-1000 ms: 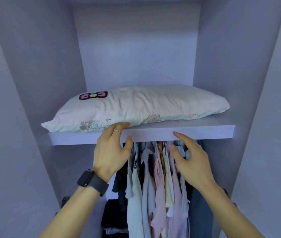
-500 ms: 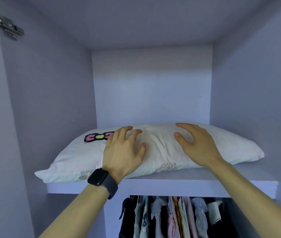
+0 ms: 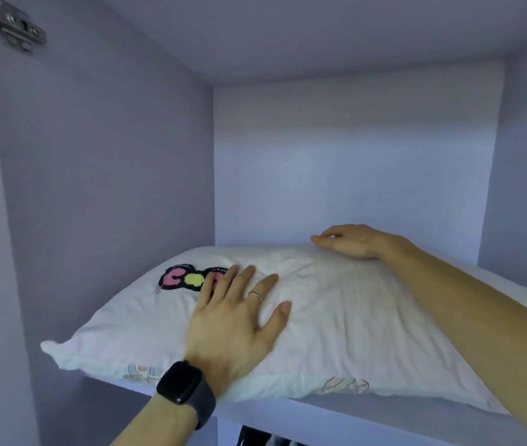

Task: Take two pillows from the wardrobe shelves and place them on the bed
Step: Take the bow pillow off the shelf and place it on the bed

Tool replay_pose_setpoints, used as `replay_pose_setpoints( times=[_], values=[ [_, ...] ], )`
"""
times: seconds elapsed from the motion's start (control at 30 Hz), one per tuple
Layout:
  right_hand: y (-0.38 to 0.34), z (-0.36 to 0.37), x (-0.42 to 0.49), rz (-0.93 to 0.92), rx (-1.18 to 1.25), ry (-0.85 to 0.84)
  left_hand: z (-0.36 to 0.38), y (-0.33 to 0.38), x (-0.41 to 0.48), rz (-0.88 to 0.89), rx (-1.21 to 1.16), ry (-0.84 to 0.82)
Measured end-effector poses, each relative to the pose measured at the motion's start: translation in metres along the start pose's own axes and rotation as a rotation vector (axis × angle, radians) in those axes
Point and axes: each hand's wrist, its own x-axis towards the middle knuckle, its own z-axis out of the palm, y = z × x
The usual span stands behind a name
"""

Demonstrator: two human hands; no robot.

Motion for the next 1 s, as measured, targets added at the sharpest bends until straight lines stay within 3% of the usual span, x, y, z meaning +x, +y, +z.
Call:
replay_pose_setpoints(
  times=[0.2, 0.57, 0.73, 0.83, 1.0],
  values=[
    [0.008, 0.025, 0.033, 0.065, -0.041, -0.197, 0.0, 0.001, -0.002, -0.03, 0.036, 0.018],
    [-0.002, 0.042, -0.026, 0.163, -0.164, -0.014, -0.02, -0.008, -0.046, -0.126, 0.036, 0.104],
    [-0.025, 0.049, -0.086, 0.291, -0.205, 0.071, -0.03, -0.018, -0.082, -0.34, -0.011, 0.058],
    [-0.045, 0.06, -0.125, 0.365, -0.195, 0.215, -0.032, -0.01, -0.103, -0.562, -0.179, 0.009],
    [-0.079, 0.085, -0.178, 0.363, -0.227, 0.42, -0.046, 0.026, -0.129, -1.007, -0.896, 0.147]
  ],
)
